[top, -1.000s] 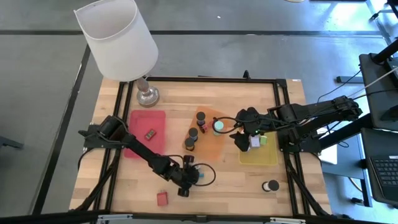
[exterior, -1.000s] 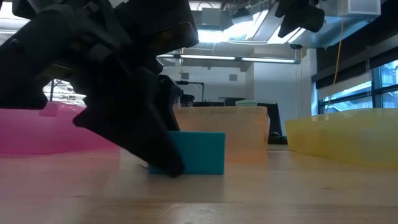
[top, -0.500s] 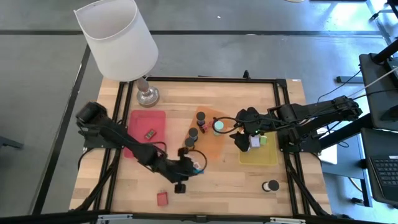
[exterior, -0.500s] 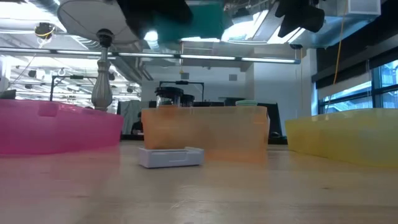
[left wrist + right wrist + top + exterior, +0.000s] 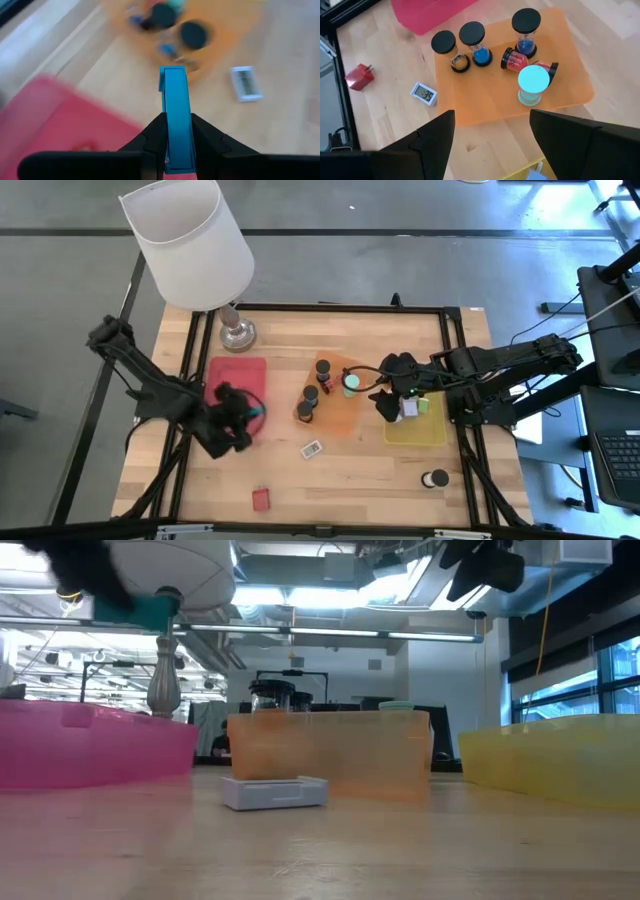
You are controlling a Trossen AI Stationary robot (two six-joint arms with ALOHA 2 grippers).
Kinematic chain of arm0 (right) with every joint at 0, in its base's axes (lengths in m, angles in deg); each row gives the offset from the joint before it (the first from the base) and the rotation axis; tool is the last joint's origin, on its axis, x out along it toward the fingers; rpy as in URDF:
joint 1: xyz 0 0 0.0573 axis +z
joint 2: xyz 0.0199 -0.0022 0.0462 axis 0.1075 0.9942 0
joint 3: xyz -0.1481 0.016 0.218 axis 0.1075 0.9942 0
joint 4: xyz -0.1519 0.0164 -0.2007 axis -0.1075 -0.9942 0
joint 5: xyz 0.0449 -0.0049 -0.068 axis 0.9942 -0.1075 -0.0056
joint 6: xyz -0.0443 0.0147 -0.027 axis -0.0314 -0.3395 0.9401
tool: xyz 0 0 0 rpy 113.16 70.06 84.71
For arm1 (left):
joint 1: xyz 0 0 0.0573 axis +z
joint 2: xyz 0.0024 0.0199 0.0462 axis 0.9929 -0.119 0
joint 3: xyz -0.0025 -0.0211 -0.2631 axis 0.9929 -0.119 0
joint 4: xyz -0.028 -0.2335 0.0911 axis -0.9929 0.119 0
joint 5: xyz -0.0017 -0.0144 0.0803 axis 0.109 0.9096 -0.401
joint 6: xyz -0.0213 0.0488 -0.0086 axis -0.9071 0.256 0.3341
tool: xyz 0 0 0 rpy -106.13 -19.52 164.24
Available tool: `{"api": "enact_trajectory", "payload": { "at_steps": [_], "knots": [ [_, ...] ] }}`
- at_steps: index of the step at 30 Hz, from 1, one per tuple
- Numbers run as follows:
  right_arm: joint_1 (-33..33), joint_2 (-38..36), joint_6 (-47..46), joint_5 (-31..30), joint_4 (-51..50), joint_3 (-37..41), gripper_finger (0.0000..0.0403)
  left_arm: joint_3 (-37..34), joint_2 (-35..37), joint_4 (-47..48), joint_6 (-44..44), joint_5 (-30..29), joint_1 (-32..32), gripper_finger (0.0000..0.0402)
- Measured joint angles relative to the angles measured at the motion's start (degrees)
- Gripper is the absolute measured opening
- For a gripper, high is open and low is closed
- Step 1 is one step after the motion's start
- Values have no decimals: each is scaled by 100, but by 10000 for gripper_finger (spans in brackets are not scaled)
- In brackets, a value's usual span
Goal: Pick & Place Office items
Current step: Put the blue digital clock into the pink bin
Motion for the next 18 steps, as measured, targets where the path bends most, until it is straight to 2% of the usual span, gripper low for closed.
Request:
{"api": "enact_trajectory", "payload": {
  "at_steps": [5,9,11,15,18],
  "knots": [
    [0,0,-171,-52,1,0,261,-1235,639,94,-1924,-214,7,62],
    [2,0,-376,-148,2,0,261,-1896,711,84,-3288,-154,226,62],
    [0,0,-435,-187,2,0,261,-2084,683,46,-3464,108,316,62],
    [0,0,-562,-205,3,0,261,-2273,637,36,-3241,667,422,61],
    [0,0,-577,-276,15,0,261,-2317,618,67,-3306,647,497,61]
  ]
}}
